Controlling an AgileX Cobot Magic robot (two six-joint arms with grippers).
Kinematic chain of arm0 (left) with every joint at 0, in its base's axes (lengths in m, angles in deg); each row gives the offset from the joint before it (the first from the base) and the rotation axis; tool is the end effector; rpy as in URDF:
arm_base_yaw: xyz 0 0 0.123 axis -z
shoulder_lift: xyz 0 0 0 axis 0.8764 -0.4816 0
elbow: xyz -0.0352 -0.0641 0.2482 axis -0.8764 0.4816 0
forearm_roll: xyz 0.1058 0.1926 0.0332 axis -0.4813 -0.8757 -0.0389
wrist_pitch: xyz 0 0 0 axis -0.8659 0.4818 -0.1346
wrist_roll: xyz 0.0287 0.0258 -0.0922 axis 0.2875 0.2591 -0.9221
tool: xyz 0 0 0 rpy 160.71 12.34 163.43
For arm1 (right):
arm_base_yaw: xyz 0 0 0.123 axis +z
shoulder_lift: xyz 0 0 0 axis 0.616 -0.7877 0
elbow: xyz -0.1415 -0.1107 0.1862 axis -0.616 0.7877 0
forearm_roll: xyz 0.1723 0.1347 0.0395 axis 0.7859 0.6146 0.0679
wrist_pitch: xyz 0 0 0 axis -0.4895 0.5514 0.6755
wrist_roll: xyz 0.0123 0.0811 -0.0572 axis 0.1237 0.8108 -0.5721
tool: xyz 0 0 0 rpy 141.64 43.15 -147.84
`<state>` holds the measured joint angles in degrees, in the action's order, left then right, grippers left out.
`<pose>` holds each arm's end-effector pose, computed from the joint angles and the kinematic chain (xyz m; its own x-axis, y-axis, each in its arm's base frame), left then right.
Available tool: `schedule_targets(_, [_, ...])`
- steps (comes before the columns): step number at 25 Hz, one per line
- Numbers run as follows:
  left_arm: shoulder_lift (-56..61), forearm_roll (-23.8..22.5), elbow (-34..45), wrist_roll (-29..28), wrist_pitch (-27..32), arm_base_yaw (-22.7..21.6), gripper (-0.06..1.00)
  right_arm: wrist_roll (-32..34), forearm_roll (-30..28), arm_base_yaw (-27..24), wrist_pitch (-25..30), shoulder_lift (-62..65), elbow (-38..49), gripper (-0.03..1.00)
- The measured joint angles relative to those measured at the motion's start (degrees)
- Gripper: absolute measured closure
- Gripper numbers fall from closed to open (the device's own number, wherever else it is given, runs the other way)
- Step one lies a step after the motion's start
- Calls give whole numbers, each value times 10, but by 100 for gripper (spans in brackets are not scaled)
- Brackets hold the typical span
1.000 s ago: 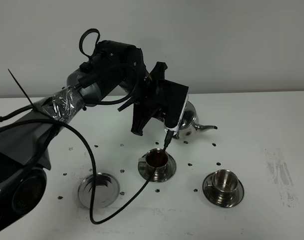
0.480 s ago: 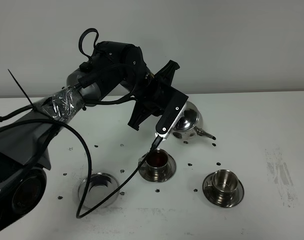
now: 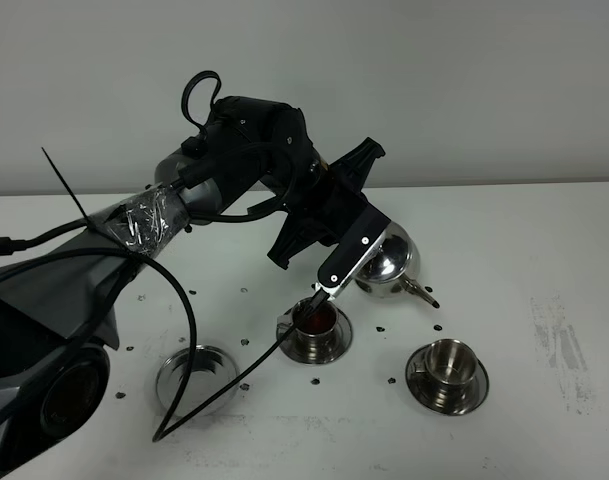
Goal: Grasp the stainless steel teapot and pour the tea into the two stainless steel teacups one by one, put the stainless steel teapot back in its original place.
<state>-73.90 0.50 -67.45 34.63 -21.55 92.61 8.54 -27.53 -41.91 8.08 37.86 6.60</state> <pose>0.4209 -0.2697 0.1908 0.7401 0.6674 0.0825 0.4976 -0.6260 0.6004 -0.0025 0.0237 0.2609 -0.4534 -0.0834 -0.8874 -0.1946 0.9808 0.0073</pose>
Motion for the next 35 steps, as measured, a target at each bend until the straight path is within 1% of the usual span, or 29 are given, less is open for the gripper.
schedule_targets(2, [0,-8,-1,2,1,7,74,0,0,0,0,0,0,72])
schedule_targets(10, [0,-72,-2,4,-1,32,74,-1,-1,0,0,0,0,72])
schedule_targets(15, [0,-99,-2,4,-6,50,74,-1,-2,0,0,0,0,72])
schedule_targets(22, [0,-152,-2,4,-6,68,74,0,-2,0,0,0,0,72])
schedule_targets(27, [0,-179,-2,2,-12,80,74,0,-2,0,0,0,0,72])
schedule_targets(31, [0,-190,-2,2,-19,90,74,0,-2,0,0,0,0,72])
schedule_targets(35, [0,-219,-2,-10,-23,100,74,0,-2,0,0,0,0,72])
